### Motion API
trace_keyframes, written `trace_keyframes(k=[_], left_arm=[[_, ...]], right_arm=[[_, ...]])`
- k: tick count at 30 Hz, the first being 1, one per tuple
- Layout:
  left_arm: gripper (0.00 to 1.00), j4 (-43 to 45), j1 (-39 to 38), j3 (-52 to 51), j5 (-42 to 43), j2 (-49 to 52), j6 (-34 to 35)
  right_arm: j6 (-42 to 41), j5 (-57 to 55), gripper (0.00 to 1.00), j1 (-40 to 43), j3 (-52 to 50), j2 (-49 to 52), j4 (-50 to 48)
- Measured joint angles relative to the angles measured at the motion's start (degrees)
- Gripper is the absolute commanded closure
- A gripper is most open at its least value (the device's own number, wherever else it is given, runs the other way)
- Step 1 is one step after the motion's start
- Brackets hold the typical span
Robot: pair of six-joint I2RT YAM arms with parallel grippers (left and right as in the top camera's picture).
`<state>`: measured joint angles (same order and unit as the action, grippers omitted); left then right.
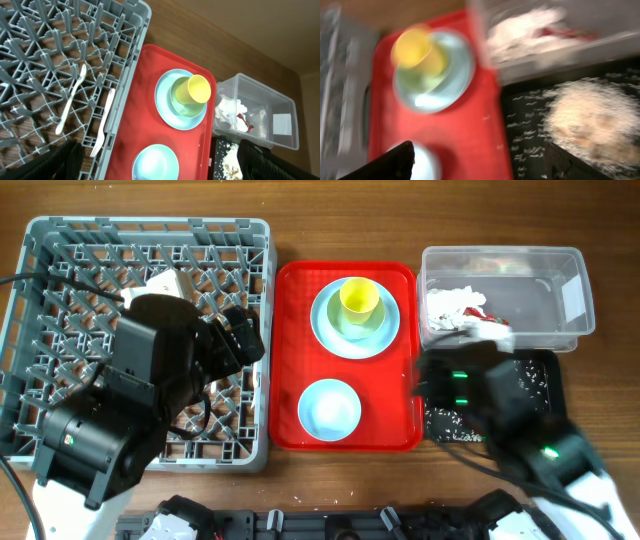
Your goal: Sort waste into correct bins and load items into the dishwasher rack
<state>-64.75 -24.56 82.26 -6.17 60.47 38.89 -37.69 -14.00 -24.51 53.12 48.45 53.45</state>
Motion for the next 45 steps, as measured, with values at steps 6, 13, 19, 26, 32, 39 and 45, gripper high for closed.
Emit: trace_keyframes(k=[6, 13, 19, 26, 32, 39, 45], left_arm=[[0.00, 0.0, 0.0, 0.0, 0.0, 0.0, 0.0], [0.00, 3.1, 0.0, 0.0, 0.0, 0.0, 0.3], [0.00, 1.8, 0.0, 0.2, 3.3, 3.5, 3.8], [0.00, 2.6, -5.2, 0.3, 7.8, 20.1, 2.7], [0.63, 6.5, -10.7, 0.3, 8.6, 23.2, 1.0], [0.91, 15.8, -15.9, 0.3, 3.7, 31.2, -0.1], [0.63, 26.2, -17.8, 0.2, 3.7, 39.1, -13.1]], right_arm=[[-1.1, -3.1, 0.00, 10.8, 0.1, -4.3, 5.3], [-1.1, -3.1, 0.00, 10.8, 0.1, 1.2, 5.3], [-1.1, -3.1, 0.00, 10.8, 0.1, 11.8, 4.4], [-1.1, -3.0, 0.00, 10.8, 0.1, 26.9, -6.6], [-1.1, -3.0, 0.00, 10.8, 0.1, 20.6, -9.4], [-1.1, -3.0, 0.00, 10.8, 0.1, 0.7, -9.6], [-1.1, -3.0, 0.00, 10.8, 0.1, 2.1, -9.6]])
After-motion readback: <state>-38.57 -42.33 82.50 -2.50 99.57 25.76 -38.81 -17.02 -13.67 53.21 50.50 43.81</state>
